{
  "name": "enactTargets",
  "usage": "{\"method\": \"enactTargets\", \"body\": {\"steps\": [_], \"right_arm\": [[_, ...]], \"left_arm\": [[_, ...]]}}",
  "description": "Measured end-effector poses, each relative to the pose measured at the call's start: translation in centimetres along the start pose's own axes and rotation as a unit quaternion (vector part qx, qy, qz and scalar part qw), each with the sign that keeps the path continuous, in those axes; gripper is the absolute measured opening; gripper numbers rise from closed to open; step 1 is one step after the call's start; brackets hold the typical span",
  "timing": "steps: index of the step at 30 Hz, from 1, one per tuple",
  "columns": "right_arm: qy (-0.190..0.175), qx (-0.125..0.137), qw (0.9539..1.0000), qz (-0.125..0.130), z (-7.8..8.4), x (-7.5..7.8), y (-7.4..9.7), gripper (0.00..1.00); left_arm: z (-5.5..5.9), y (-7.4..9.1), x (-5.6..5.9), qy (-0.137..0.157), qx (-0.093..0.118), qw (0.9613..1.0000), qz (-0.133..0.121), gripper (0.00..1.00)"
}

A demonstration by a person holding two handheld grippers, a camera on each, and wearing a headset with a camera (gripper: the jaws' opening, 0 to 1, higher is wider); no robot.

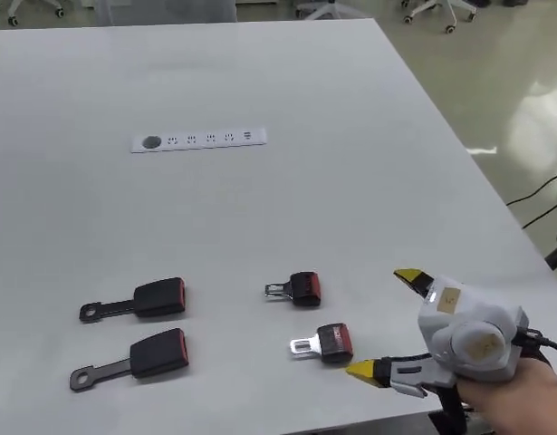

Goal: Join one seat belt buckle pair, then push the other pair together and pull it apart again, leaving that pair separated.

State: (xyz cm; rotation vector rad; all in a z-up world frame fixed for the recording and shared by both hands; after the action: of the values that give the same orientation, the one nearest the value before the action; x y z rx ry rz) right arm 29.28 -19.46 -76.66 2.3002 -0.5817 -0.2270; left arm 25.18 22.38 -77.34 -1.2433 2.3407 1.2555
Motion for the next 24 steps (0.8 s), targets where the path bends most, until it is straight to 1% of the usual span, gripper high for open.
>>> {"method": "enactTargets", "body": {"steps": [3, 4, 5, 6, 7, 8, 11, 12, 13, 14, 15, 16, 18, 20, 22, 24], "right_arm": [[0.006, -0.009, 0.9999, -0.004, 0.3, 0.0, 0.0, 0.86], [0.006, -0.015, 0.9998, -0.011, 0.4, -0.1, -0.1, 0.84], [0.01, -0.025, 0.9994, -0.02, 0.7, -0.3, -0.2, 0.79], [0.012, -0.042, 0.9986, -0.03, 1.2, -0.5, -0.2, 0.74], [0.007, -0.04, 0.9987, -0.032, 1.1, -0.6, -0.3, 0.71], [0.01, -0.038, 0.9987, -0.033, 1.0, -0.6, -0.3, 0.71], [0.02, -0.042, 0.9981, -0.041, 1.1, -0.7, -0.6, 0.71], [0.021, -0.043, 0.9977, -0.048, 1.1, -0.9, -0.8, 0.7], [0.023, -0.044, 0.9975, -0.05, 1.1, -0.9, -0.9, 0.69], [0.028, -0.046, 0.9971, -0.054, 1.1, -1.0, -1.1, 0.67], [0.031, -0.049, 0.9966, -0.06, 1.1, -1.1, -1.3, 0.66], [0.032, -0.051, 0.9963, -0.062, 1.0, -1.1, -1.5, 0.65], [0.04, -0.052, 0.9953, -0.071, 0.8, -1.2, -1.9, 0.64], [0.049, -0.056, 0.9938, -0.083, 0.8, -1.4, -2.4, 0.61], [0.052, -0.063, 0.9924, -0.092, 1.1, -1.5, -3.0, 0.6], [0.069, -0.076, 0.9893, -0.104, 1.2, -1.7, -3.6, 0.59]], "left_arm": [[0.0, 0.1, 0.2, -0.003, -0.001, 1.0, 0.009, 1.0], [-0.1, 0.1, 0.4, 0.008, -0.003, 0.9998, 0.018, 1.0], [-0.4, 0.0, 0.7, 0.024, 0.002, 0.9994, 0.025, 1.0], [-0.3, -0.1, 0.8, 0.027, -0.004, 0.999, 0.036, 1.0], [0.0, -0.3, 1.0, 0.026, -0.016, 0.9985, 0.045, 1.0], [0.0, -0.6, 1.3, 0.029, -0.023, 0.9978, 0.055, 1.0], [-1.1, -1.4, 1.8, 0.041, -0.019, 0.9964, 0.071, 0.99], [-1.4, -1.5, 2.6, 0.055, -0.028, 0.9934, 0.097, 0.94], [-1.4, -1.6, 3.1, 0.072, -0.046, 0.9903, 0.109, 0.88], [-1.6, -2.0, 3.0, 0.072, -0.05, 0.9908, 0.103, 0.85], [-2.0, -2.4, 3.0, 0.061, -0.04, 0.9924, 0.099, 0.84], [-2.3, -2.7, 3.2, 0.059, -0.039, 0.9924, 0.101, 0.84], [-2.6, -3.3, 3.4, 0.045, -0.043, 0.9926, 0.105, 0.8], [-2.7, -4.1, 3.7, 0.024, -0.052, 0.9924, 0.109, 0.78], [-3.3, -5.1, 3.8, 0.014, -0.055, 0.9922, 0.111, 0.77], [-3.8, -5.8, 4.0, 0.006, -0.056, 0.9918, 0.115, 0.75]]}}
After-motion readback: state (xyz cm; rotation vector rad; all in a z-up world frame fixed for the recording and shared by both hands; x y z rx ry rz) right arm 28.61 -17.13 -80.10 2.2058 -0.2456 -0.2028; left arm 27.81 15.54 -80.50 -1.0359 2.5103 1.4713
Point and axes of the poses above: the centre of the closed fingertips' face, and the gripper's own axes: y roughly backward along the fingers, x roughly to its right, z roughly out of its underside, the point moved 1 cm from there along y, roughly backward along the fingers, and after that the axes turned 15 degrees about -z, right-handed, at the moved point
